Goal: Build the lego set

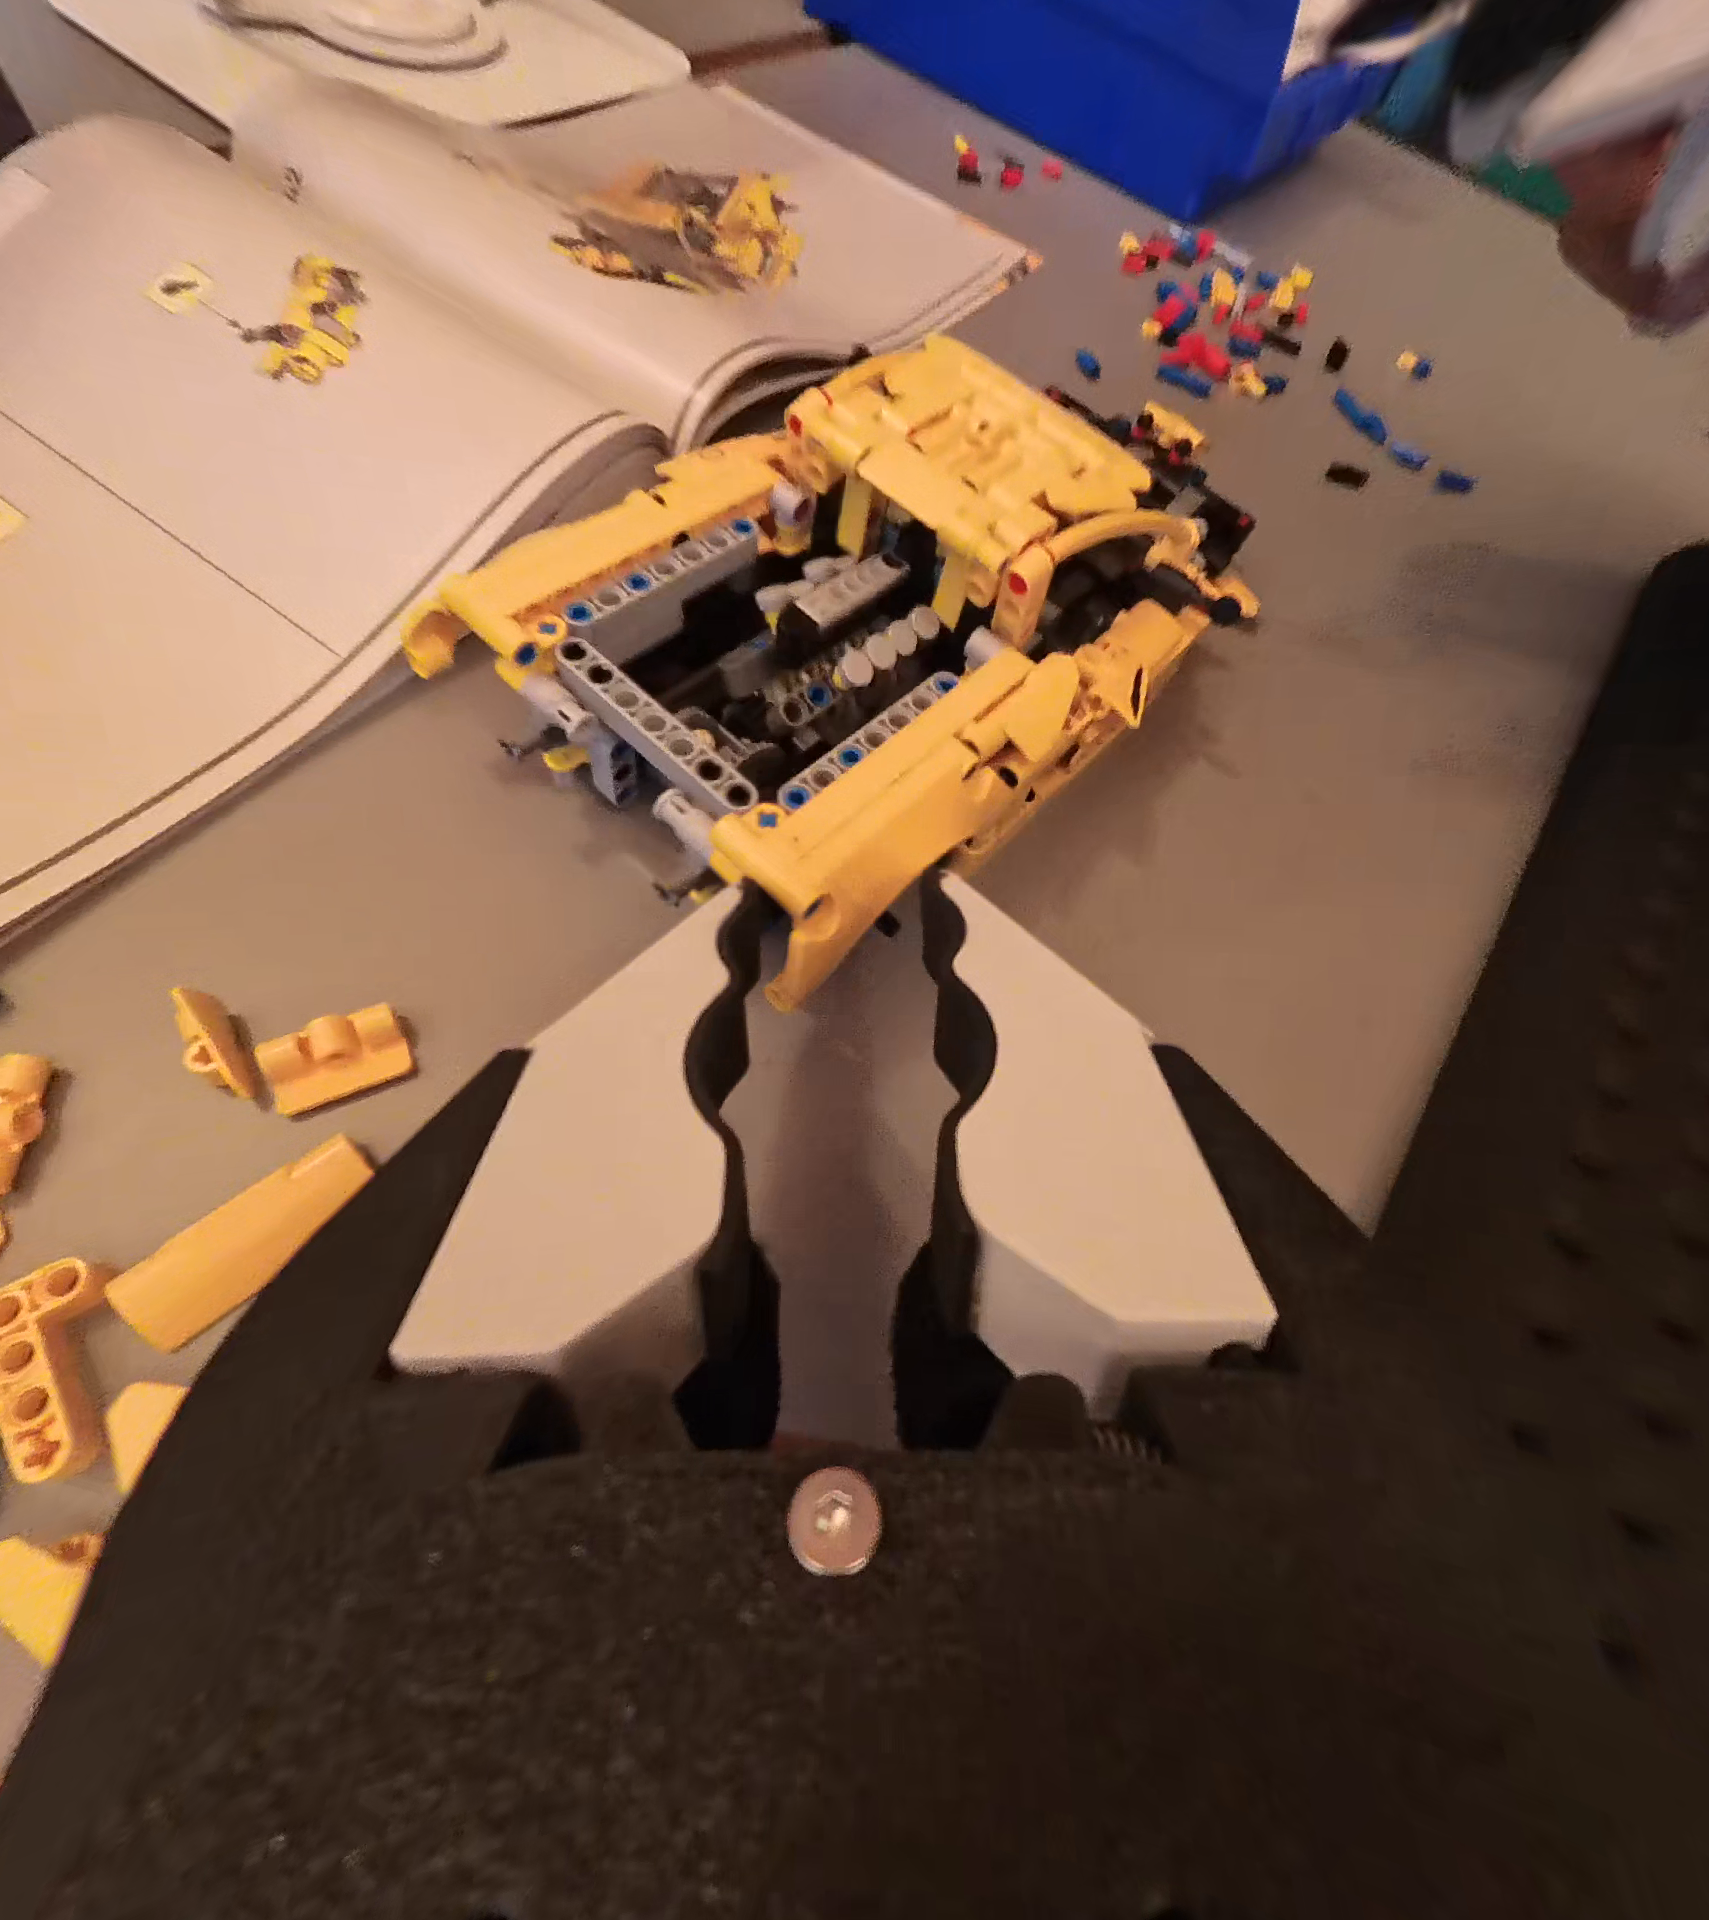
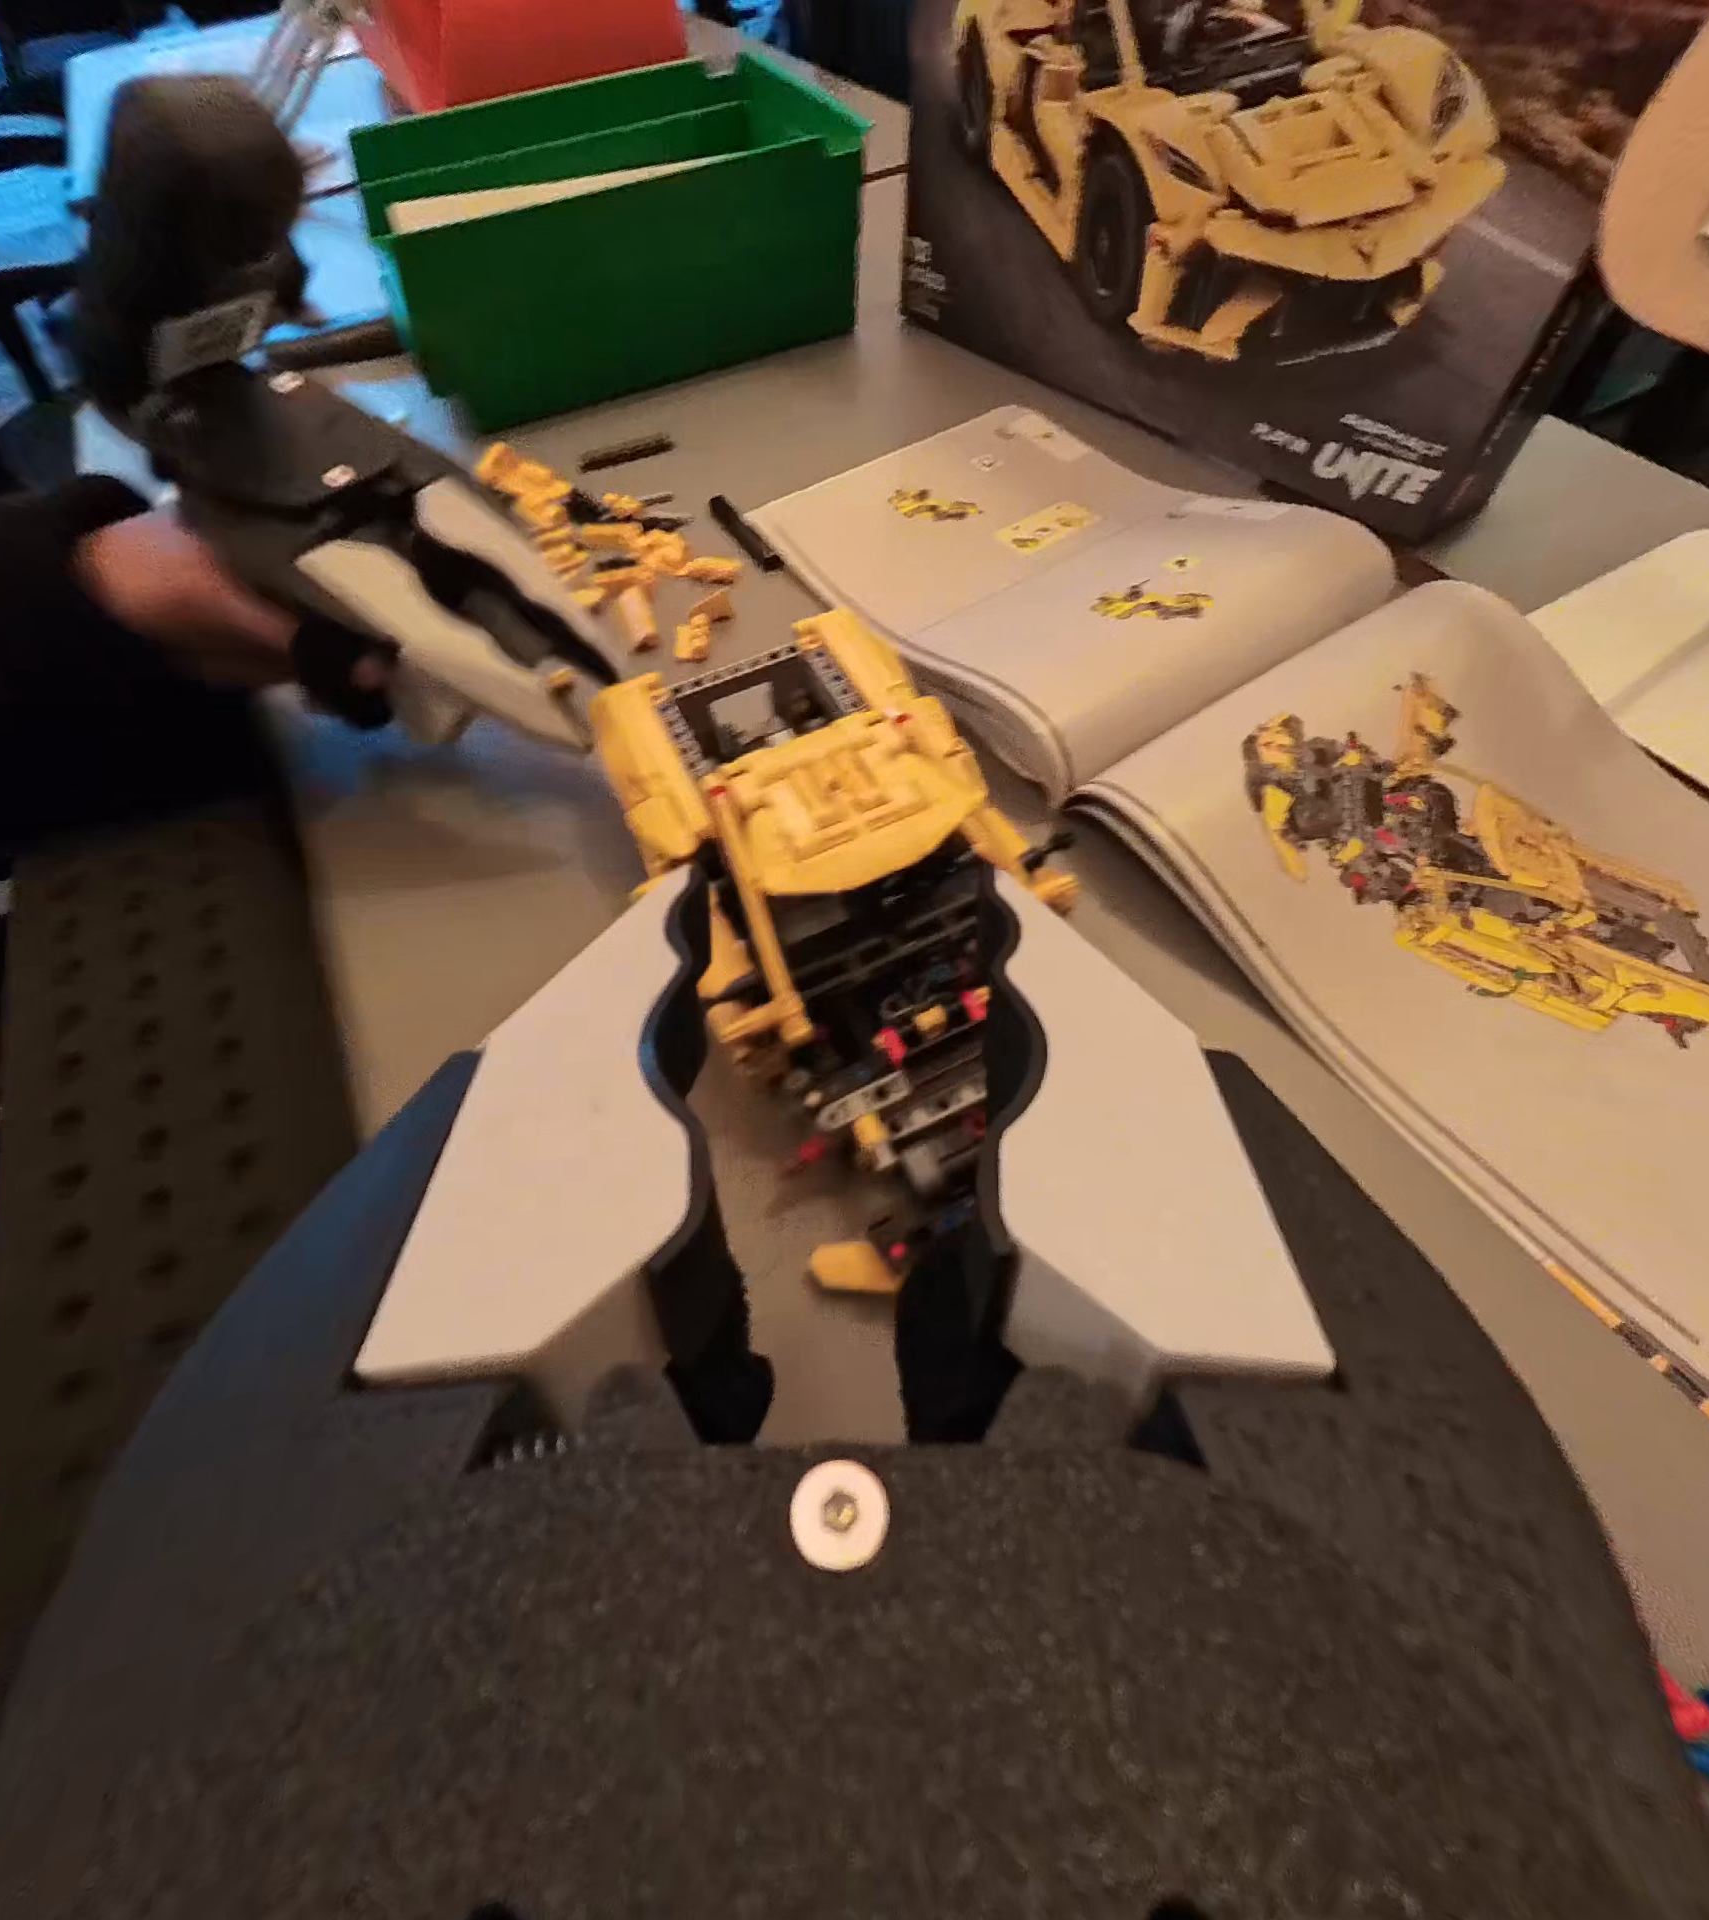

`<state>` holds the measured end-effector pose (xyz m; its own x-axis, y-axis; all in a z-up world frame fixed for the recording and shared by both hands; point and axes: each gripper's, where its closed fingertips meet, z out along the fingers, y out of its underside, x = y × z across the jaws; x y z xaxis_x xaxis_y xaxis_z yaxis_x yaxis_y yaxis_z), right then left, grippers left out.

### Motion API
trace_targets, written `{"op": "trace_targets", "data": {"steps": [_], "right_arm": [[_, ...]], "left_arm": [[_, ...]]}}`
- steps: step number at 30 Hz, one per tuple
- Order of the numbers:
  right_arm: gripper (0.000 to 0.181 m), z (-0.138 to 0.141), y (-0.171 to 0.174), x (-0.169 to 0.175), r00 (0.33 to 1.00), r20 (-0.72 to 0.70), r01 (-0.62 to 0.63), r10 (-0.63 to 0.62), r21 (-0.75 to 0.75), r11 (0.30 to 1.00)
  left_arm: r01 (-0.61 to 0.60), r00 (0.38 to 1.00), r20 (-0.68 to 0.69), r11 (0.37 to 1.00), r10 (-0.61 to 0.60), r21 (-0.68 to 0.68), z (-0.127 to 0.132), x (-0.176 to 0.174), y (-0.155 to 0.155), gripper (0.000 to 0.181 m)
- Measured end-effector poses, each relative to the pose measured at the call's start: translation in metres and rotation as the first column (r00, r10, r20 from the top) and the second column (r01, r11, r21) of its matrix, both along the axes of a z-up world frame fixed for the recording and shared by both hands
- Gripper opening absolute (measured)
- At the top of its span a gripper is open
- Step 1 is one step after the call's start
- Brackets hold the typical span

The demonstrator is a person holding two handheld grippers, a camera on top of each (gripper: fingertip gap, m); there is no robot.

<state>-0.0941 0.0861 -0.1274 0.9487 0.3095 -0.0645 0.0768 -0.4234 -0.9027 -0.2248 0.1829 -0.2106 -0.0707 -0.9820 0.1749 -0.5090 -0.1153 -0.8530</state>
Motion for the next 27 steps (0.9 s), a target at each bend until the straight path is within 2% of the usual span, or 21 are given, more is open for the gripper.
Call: {"op": "trace_targets", "data": {"steps": [3, 7, 9, 12, 15, 17, 21, 24, 27], "right_arm": [[0.049, -0.012, 0.028, 0.025, 0.987, -0.093, 0.134, -0.133, 0.006, 0.991], [0.042, -0.033, 0.041, 0.036, 0.953, -0.213, 0.233, -0.213, 0.073, 0.970], [0.043, -0.046, 0.037, 0.038, 0.962, -0.158, 0.229, -0.222, 0.027, 0.973], [0.037, -0.055, 0.029, 0.059, 0.954, -0.035, 0.299, -0.298, 0.038, 0.953], [0.036, -0.057, 0.025, 0.071, 0.938, -0.066, 0.342, -0.341, 0.010, 0.940], [0.039, -0.068, 0.024, 0.072, 0.935, -0.111, 0.333, -0.337, -0.056, 0.941], [0.039, -0.087, 0.019, 0.065, 0.954, -0.096, 0.268, -0.286, -0.161, 0.950], [0.044, -0.095, 0.020, 0.048, 0.960, -0.165, 0.187, -0.226, -0.222, 0.957], [0.042, -0.099, 0.019, 0.042, 0.969, -0.148, 0.160, -0.199, -0.240, 0.958]], "left_arm": [[-0.002, 1.000, -0.022, 0.998, 0.003, 0.060, -0.005, 0.001, -0.002, 0.030], [-0.001, 0.999, -0.041, 0.999, 0.003, 0.044, -0.009, 0.000, -0.002, 0.025], [-0.012, 0.999, -0.039, 0.999, 0.013, 0.040, -0.009, -0.001, 0.002, 0.028], [-0.052, 0.998, -0.032, 0.997, 0.054, 0.064, -0.008, -0.002, 0.011, 0.030], [-0.063, 0.998, -0.010, 0.997, 0.064, 0.044, -0.005, -0.004, 0.015, 0.030], [-0.059, 0.998, 0.010, 0.998, 0.059, 0.012, -0.001, -0.003, 0.014, 0.030], [-0.035, 0.997, 0.066, 0.999, 0.037, -0.035, 0.010, -0.002, 0.010, 0.028], [-0.033, 0.997, 0.069, 0.999, 0.035, -0.031, 0.011, -0.002, 0.011, 0.023], [-0.033, 0.997, 0.070, 0.999, 0.034, -0.021, 0.010, -0.001, 0.011, 0.022]]}}
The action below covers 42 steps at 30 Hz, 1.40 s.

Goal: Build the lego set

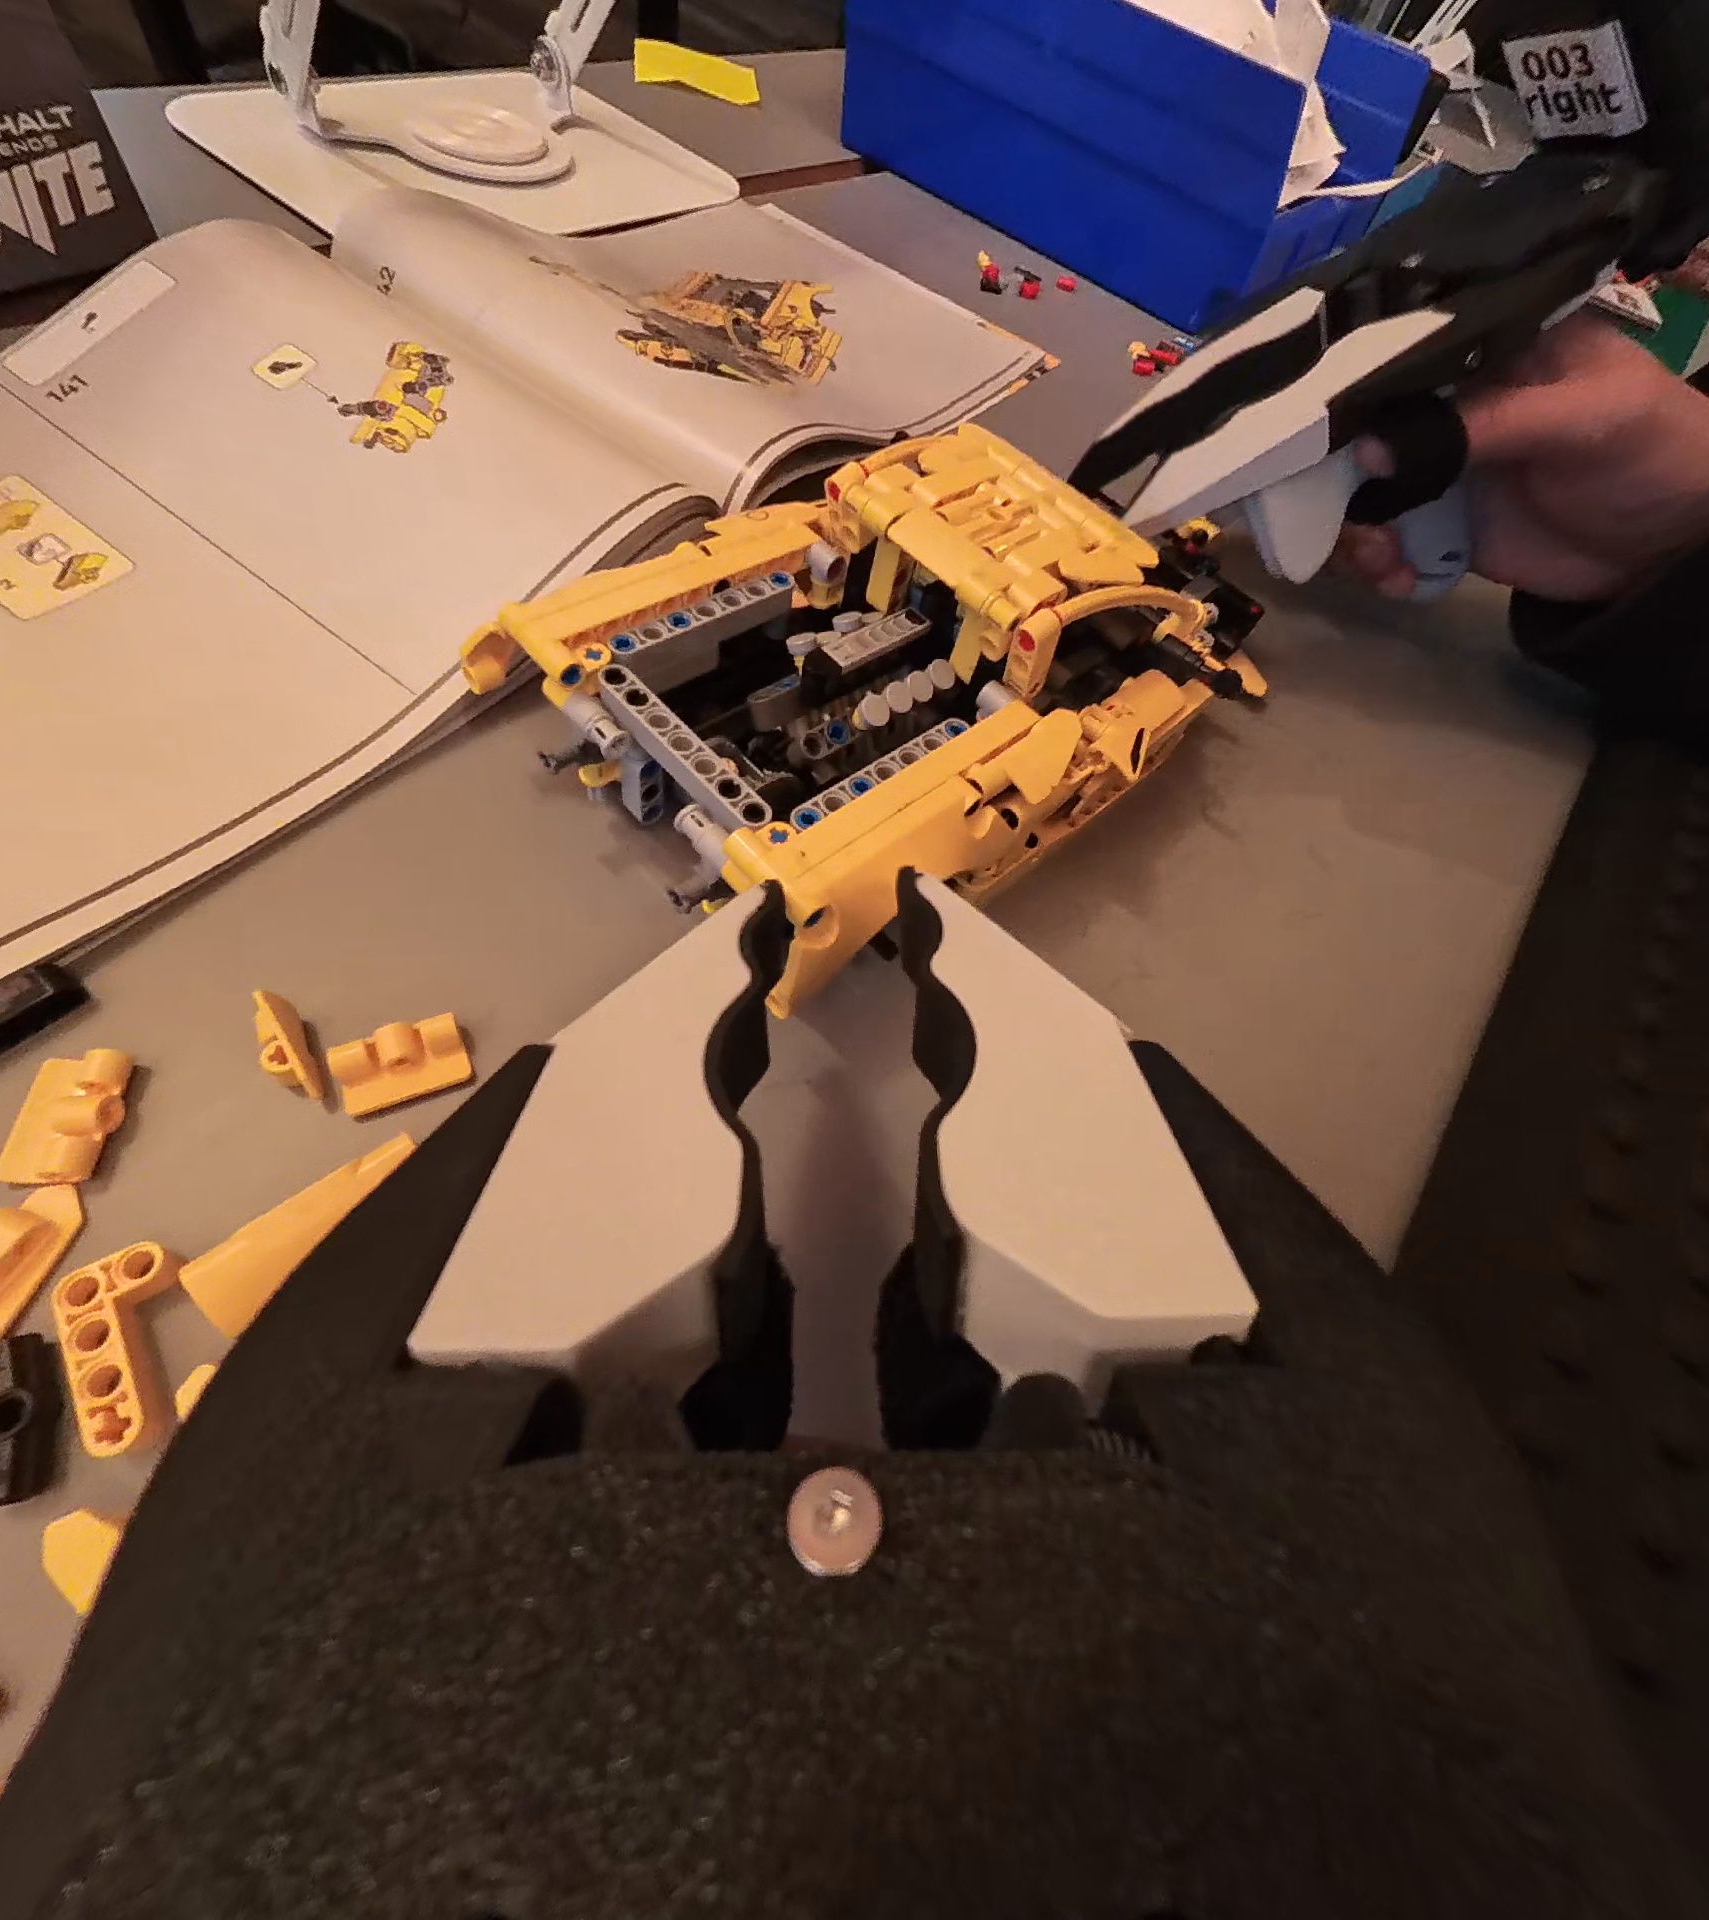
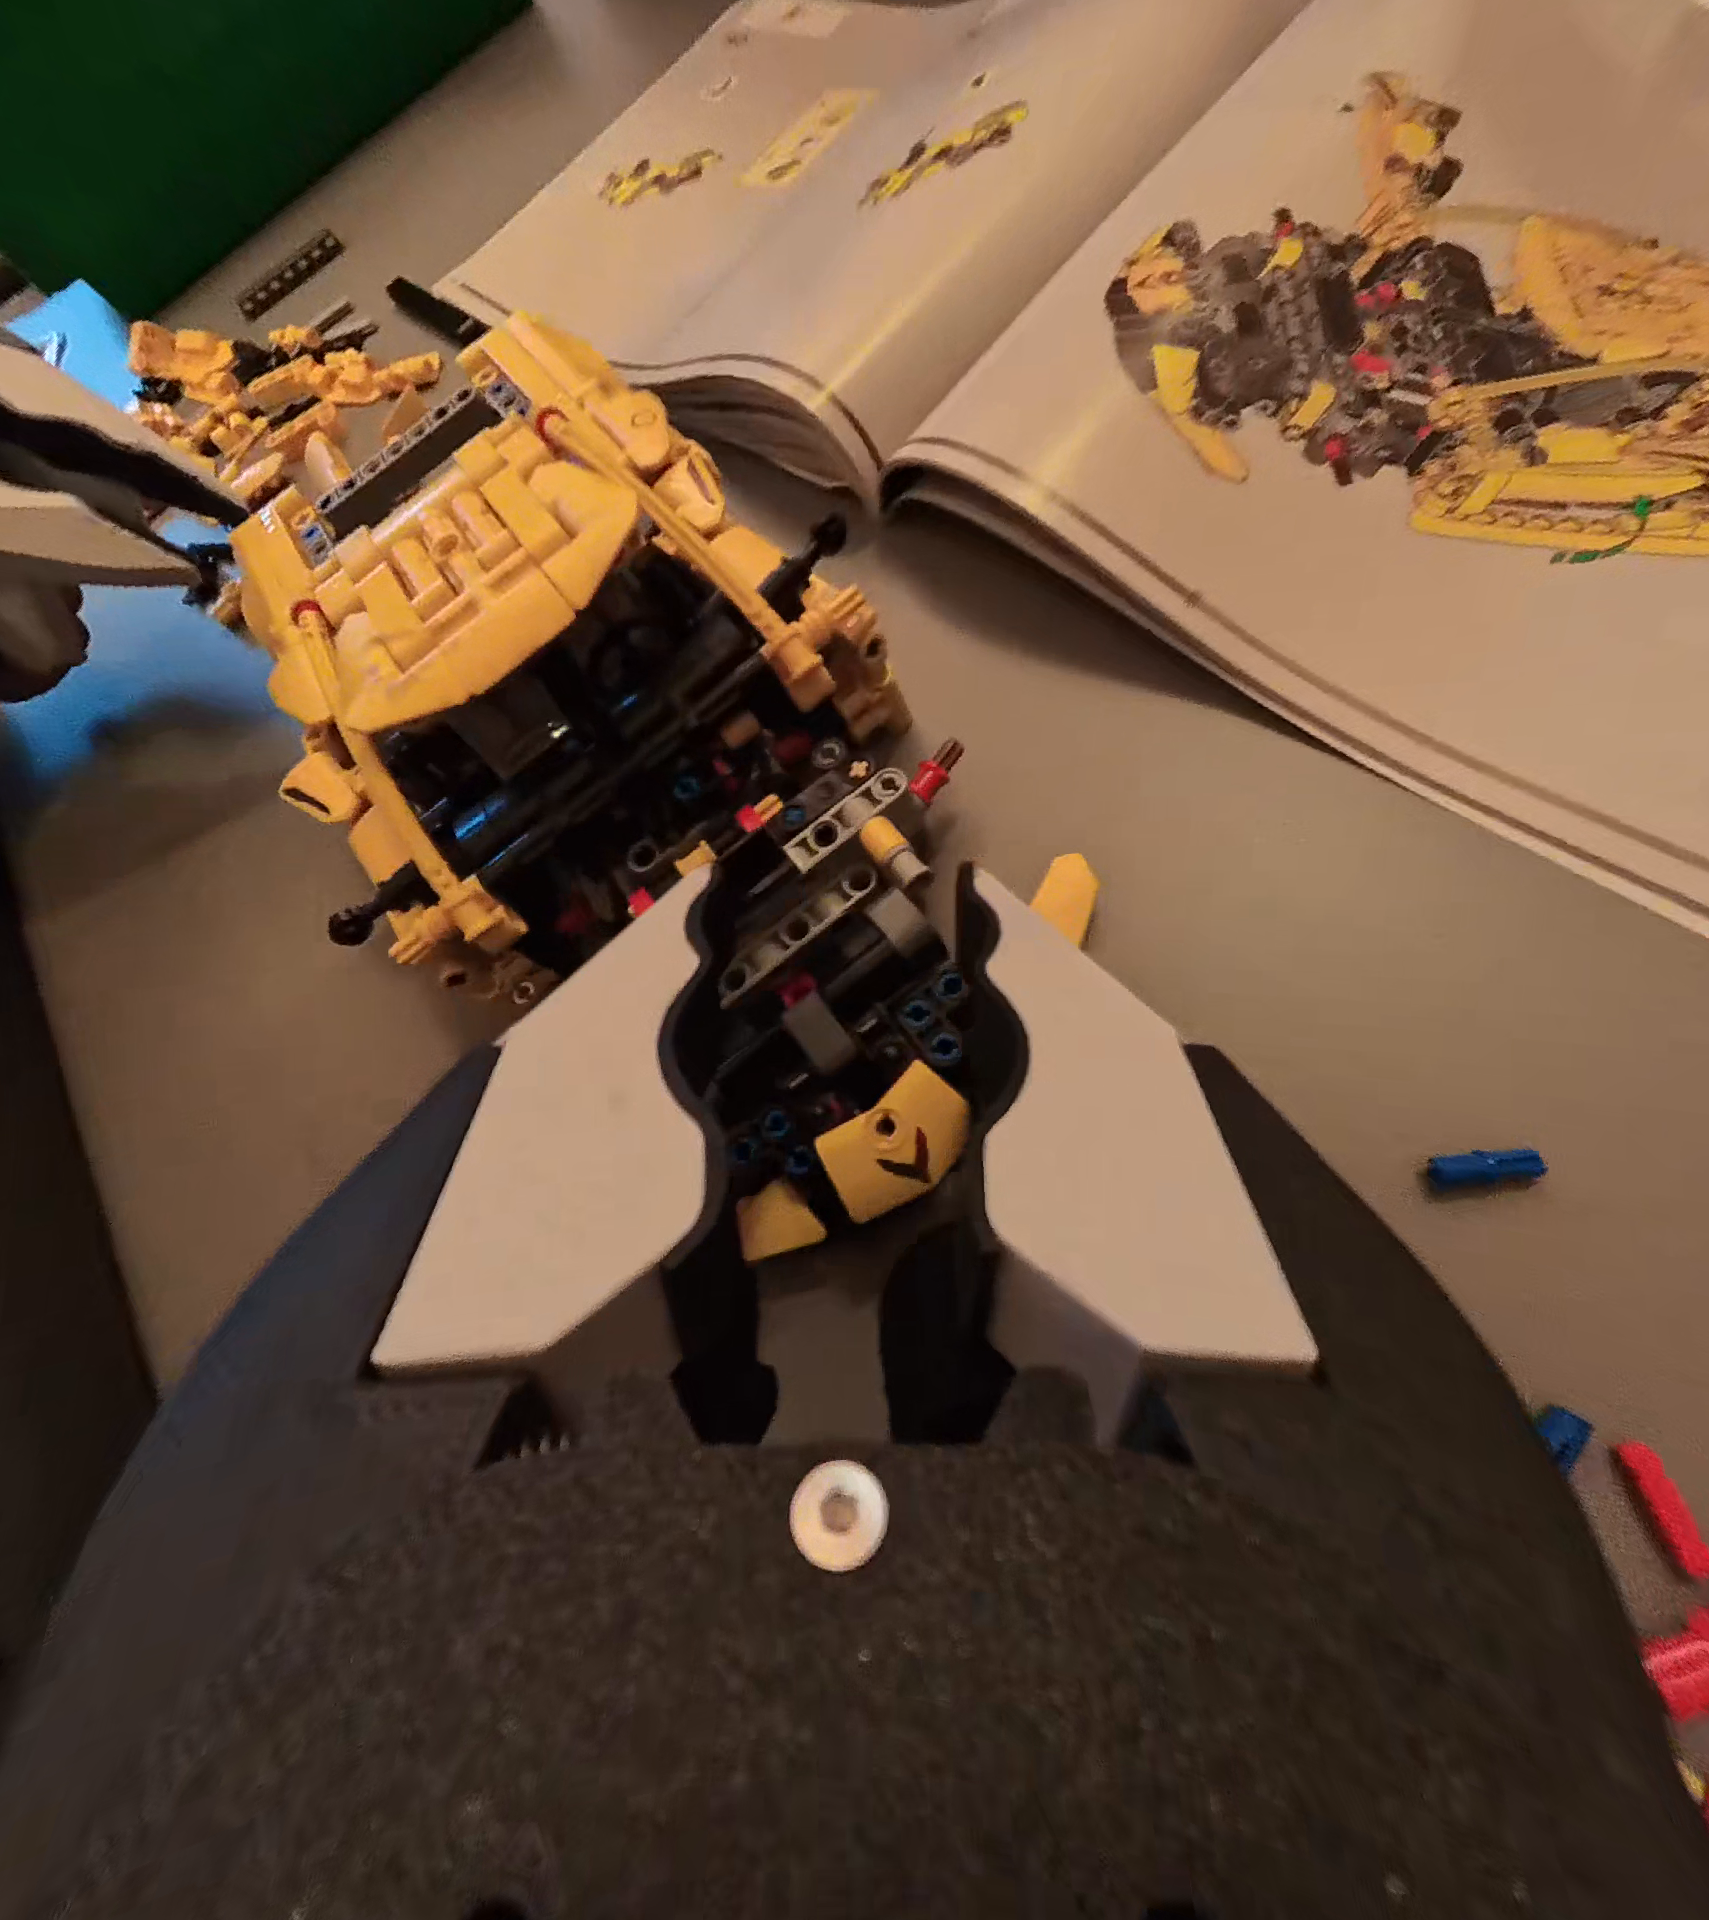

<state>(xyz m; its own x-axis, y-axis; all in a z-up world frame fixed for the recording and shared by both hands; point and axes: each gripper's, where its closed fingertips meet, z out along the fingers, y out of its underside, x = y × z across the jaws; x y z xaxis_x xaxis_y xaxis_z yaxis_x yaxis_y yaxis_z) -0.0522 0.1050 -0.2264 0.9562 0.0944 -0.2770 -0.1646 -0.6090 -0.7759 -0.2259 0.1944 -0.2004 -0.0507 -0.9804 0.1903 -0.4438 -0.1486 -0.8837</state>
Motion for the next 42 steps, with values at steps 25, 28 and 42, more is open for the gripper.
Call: {"op": "trace_targets", "data": {"steps": [25, 28, 42], "right_arm": [[0.036, 0.008, -0.073, -0.059, 0.957, -0.281, 0.074, -0.078, -0.025, 0.997], [0.037, 0.010, -0.071, -0.053, 0.947, -0.308, 0.094, -0.092, -0.010, 0.996], [0.031, 0.040, -0.081, 0.020, 0.908, -0.198, 0.406, -0.369, 0.203, 0.891]], "left_arm": [[-0.063, 0.997, -0.028, 0.987, 0.068, 0.150, 0.000, 0.033, 0.002, 0.019], [-0.082, 0.997, 0.001, 0.981, 0.083, 0.174, 0.001, 0.027, 0.004, 0.022], [-0.205, 0.973, 0.125, 0.973, 0.192, 0.103, 0.025, 0.018, 0.033, 0.022]]}}
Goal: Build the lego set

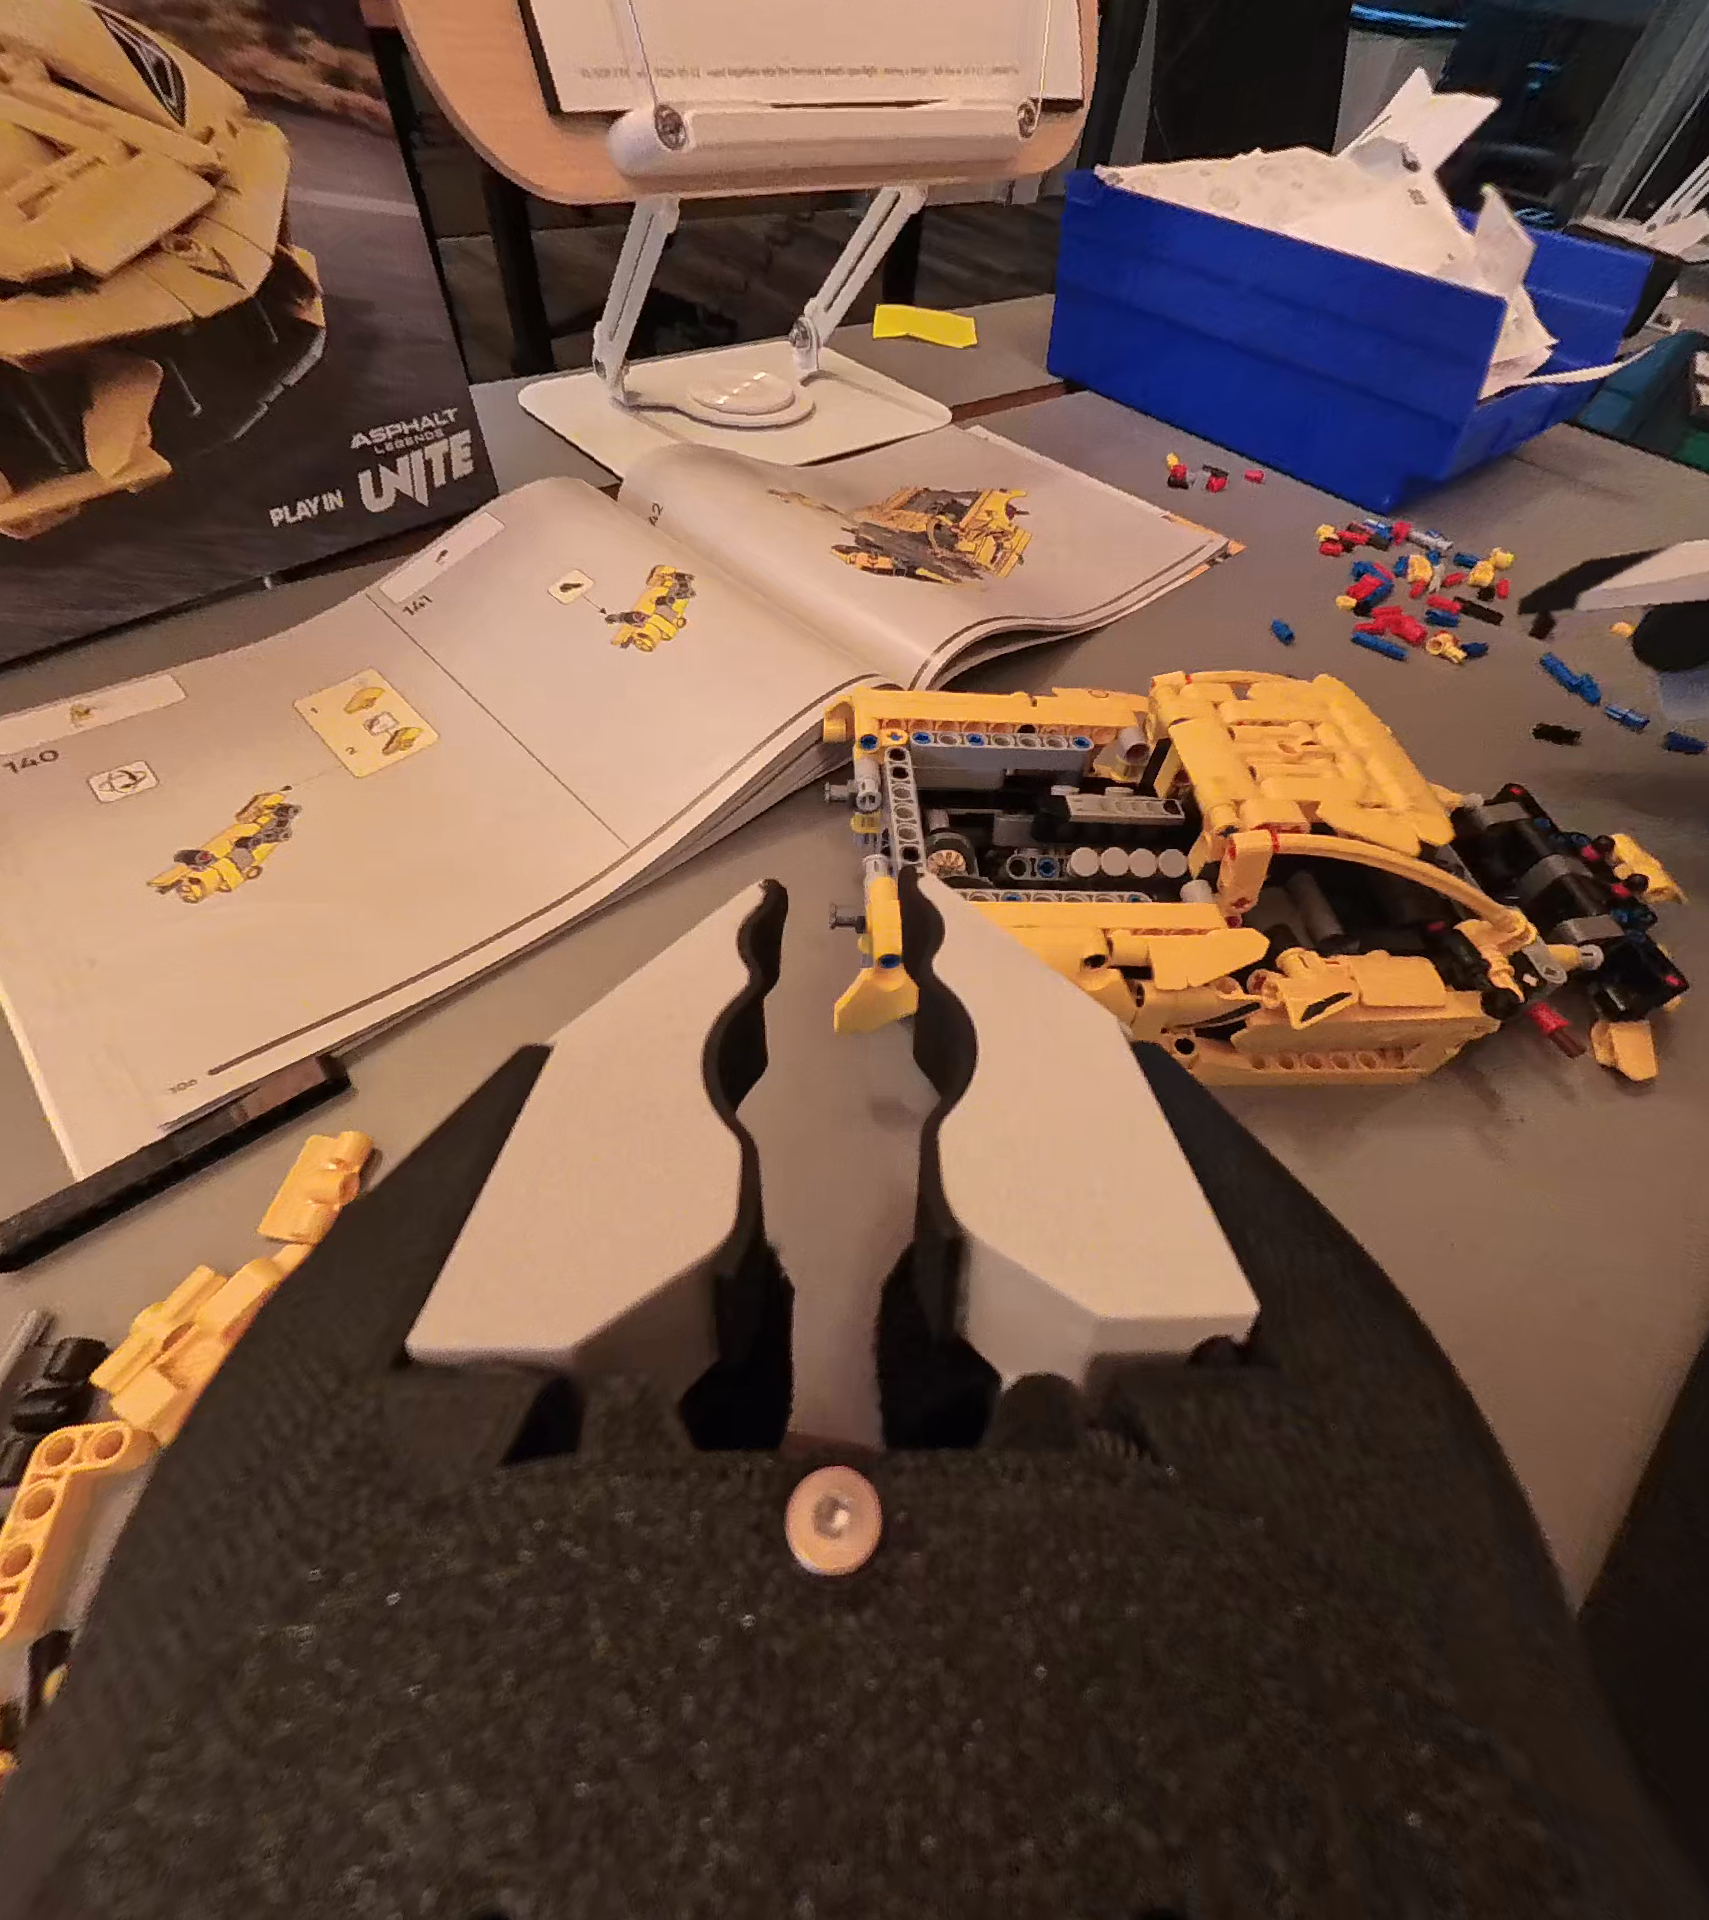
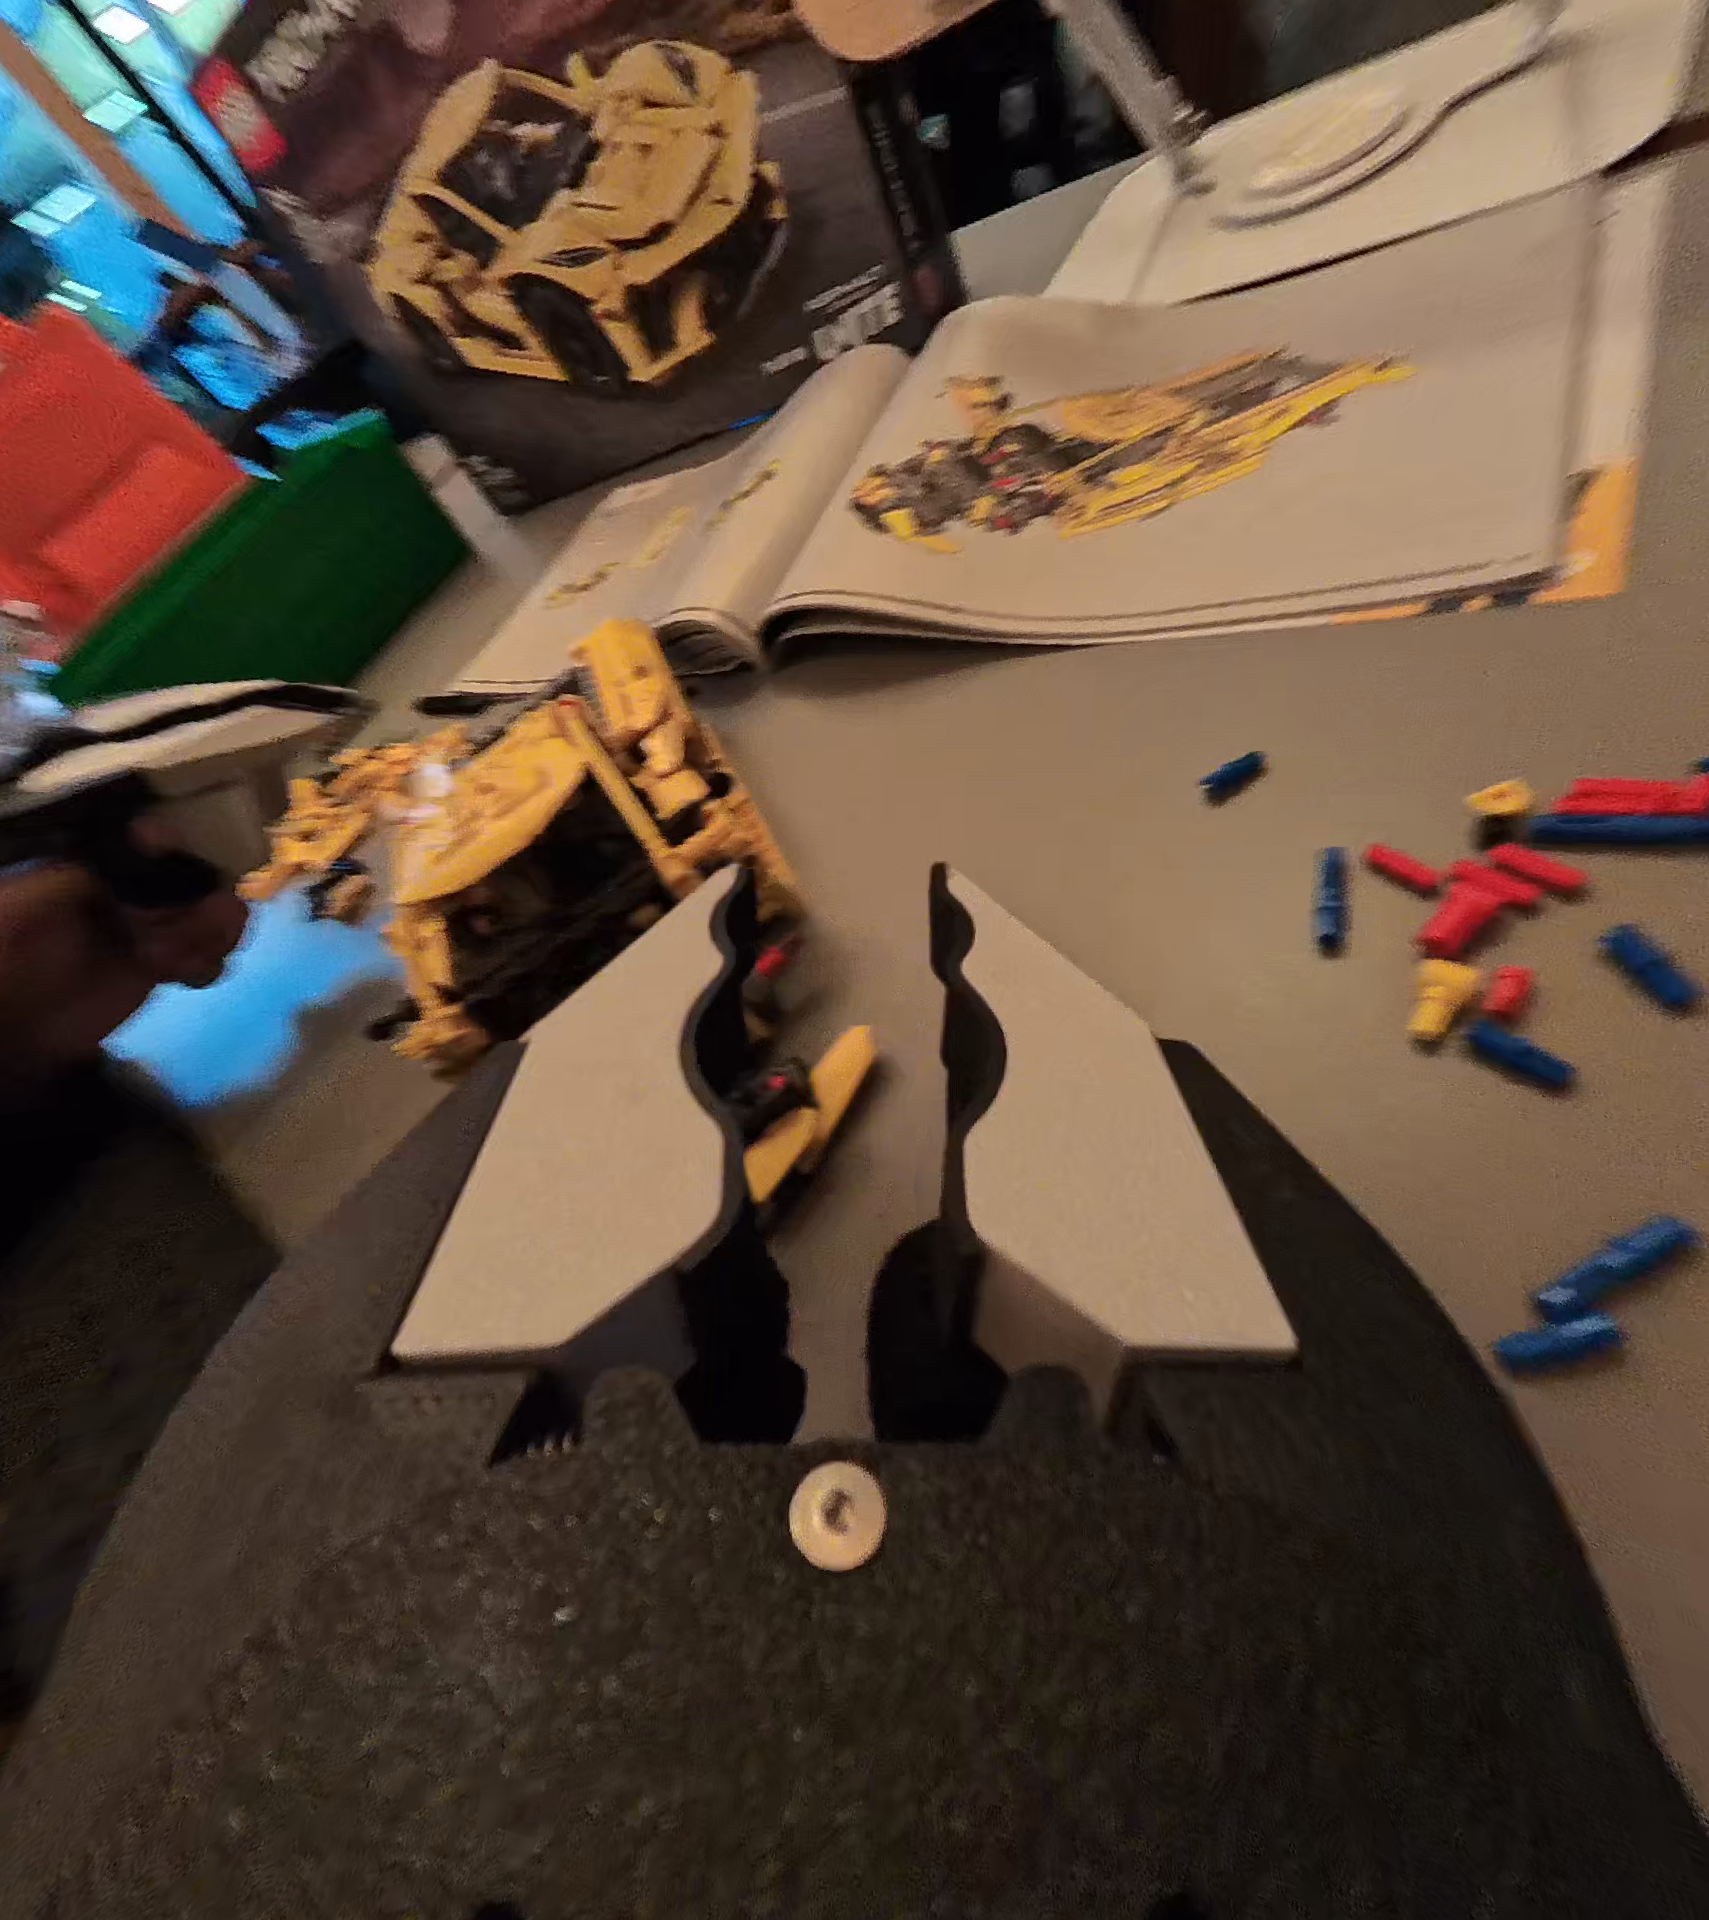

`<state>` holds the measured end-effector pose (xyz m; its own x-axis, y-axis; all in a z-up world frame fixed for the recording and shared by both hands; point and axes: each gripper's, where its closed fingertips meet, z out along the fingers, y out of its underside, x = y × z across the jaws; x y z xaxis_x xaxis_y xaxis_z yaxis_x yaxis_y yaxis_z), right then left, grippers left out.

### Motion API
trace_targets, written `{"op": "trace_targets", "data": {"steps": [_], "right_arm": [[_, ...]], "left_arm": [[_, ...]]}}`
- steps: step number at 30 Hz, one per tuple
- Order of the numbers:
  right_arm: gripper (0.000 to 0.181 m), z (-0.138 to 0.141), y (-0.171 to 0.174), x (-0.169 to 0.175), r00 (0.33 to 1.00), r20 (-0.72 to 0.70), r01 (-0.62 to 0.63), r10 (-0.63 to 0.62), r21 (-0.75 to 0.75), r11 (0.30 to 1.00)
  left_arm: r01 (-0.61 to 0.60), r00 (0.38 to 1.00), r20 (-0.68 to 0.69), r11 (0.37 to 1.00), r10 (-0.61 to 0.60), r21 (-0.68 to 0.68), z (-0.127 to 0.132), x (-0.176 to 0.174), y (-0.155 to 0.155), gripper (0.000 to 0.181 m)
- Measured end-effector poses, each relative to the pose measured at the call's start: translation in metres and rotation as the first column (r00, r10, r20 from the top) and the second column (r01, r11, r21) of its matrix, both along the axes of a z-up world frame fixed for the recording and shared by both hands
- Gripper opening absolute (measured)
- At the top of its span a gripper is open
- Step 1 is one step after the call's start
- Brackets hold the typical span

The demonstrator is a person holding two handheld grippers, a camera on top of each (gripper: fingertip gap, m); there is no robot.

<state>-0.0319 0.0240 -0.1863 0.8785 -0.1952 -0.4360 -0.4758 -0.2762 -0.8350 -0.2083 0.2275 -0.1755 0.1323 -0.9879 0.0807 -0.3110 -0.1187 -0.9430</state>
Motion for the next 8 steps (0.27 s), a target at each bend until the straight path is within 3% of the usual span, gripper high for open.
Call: {"op": "trace_targets", "data": {"steps": [3, 8], "right_arm": [[0.029, -0.010, -0.002, 0.009, 0.993, 0.109, 0.056, -0.046, -0.084, 0.995], [0.027, -0.015, 0.002, 0.002, 0.994, 0.111, 0.019, -0.007, -0.106, 0.994]], "left_arm": [[-0.004, 1.000, -0.018, 1.000, 0.004, 0.003, -0.004, 0.001, 0.002, 0.022], [-0.002, 0.999, -0.051, 1.000, 0.003, 0.030, -0.011, 0.003, 0.002, 0.022]]}}
